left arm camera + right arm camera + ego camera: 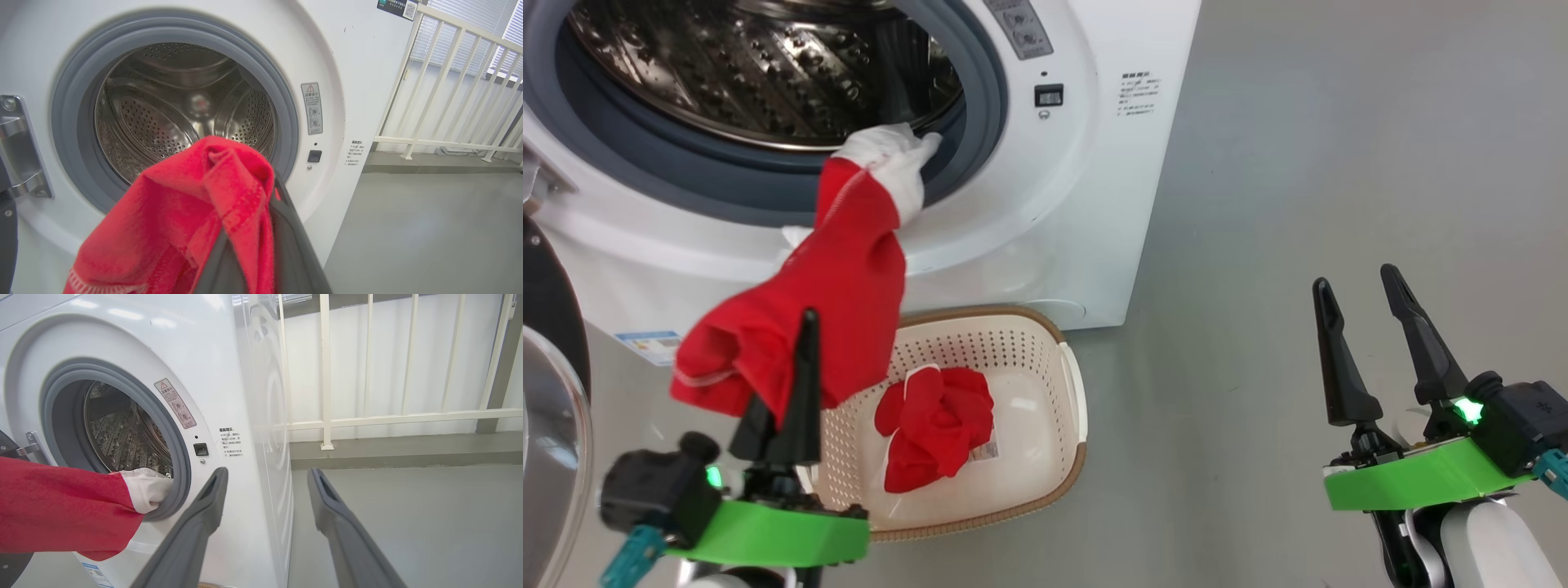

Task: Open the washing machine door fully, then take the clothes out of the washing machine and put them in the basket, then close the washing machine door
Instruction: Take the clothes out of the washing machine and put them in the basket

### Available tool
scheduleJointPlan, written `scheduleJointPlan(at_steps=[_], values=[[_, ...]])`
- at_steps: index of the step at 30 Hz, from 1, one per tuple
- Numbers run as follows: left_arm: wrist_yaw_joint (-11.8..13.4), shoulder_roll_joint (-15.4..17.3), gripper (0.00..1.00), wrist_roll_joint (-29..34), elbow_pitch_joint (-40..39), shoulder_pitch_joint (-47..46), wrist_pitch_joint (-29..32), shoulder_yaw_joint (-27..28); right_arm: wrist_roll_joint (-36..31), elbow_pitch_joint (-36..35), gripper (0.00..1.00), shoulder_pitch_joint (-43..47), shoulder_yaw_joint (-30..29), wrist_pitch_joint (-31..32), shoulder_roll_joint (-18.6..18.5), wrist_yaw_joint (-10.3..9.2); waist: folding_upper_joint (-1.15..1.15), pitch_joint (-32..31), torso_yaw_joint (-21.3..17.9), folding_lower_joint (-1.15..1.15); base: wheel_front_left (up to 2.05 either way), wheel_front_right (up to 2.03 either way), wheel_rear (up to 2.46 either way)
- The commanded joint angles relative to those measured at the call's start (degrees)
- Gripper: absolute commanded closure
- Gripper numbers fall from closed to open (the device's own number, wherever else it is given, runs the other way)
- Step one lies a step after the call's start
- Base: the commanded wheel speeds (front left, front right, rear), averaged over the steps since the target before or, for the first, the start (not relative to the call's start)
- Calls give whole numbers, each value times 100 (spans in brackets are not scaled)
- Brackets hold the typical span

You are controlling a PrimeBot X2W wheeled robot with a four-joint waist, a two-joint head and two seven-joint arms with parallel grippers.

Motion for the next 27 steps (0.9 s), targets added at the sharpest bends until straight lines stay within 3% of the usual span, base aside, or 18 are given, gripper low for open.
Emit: scheduleJointPlan(at_steps=[1, 8, 27], values=[[36, 41, 100, -33, -95, -52, 53, 96, 4, -174, 0, -6, 125, -36, -18, 28, 0, 73, 31, 0, 0, 0, 0], [-144, 61, 100, -188, 773, -505, -109, -104, 8, -184, 0, -102, 218, -36, -18, 28, 0, 301, 4, 0, 0, 0, 0], [-320, 208, 100, -482, 4313, -2349, -416, -43, 10, -144, 0, -476, 397, -36, -18, 28, 0, 1265, -226, 0, 0, 0, 0]])
